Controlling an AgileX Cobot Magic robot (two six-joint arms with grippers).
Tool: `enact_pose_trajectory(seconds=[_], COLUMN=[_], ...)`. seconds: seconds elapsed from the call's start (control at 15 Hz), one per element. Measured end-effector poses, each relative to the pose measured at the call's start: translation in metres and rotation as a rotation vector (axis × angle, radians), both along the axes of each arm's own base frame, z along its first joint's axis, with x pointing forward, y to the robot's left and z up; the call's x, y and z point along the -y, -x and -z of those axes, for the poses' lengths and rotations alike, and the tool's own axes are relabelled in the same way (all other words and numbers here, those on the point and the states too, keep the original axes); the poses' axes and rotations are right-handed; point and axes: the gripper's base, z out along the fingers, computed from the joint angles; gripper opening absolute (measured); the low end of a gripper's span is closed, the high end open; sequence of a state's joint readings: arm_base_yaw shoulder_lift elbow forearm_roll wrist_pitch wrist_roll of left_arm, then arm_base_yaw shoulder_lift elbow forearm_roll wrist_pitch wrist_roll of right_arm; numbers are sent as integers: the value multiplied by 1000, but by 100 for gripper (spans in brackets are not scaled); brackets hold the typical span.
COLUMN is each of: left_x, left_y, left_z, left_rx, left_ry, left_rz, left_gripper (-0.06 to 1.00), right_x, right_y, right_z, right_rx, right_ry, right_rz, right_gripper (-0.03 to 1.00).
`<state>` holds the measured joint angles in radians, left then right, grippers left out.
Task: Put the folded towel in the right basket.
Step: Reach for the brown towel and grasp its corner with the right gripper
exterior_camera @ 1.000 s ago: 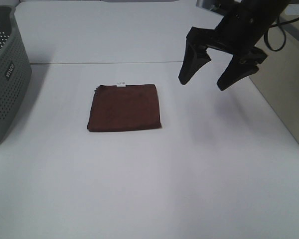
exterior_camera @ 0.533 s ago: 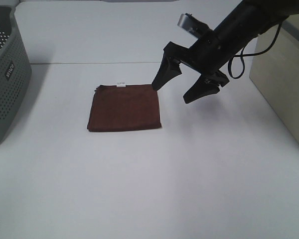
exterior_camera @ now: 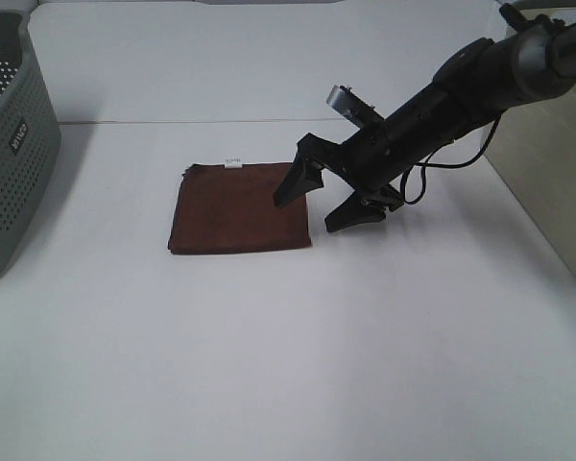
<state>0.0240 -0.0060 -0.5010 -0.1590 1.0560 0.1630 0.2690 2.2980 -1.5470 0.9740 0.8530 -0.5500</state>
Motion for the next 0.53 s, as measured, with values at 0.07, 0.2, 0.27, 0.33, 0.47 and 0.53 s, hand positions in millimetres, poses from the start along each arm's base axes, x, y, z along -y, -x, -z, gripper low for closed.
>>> enact_pose_trajectory(seconds=[0.07,0.2,0.27,0.33,0.47,0.53], left_x=[0,0,0,0,0,0], left_y=[0,0,0,0,0,0], left_z=[0,0,0,0,0,0], left_rx=[0,0,0,0,0,0], left_ry=[0,0,0,0,0,0], left_rz=[0,0,0,0,0,0], left_gripper=[0,0,0,0,0,0], right_x=[-1,-3,-4,-5,-5,-4], right_y=[-3,-11,-15,-19,-24,-24], right_z=[4,4,2,1,3,8], right_rx=[7,31,47,60,82,75], right_ry=[-3,-13,-18,-19,3,18], right_rz=[8,10,9,11,-6,-13], right_gripper=[87,86,86,85,84,84])
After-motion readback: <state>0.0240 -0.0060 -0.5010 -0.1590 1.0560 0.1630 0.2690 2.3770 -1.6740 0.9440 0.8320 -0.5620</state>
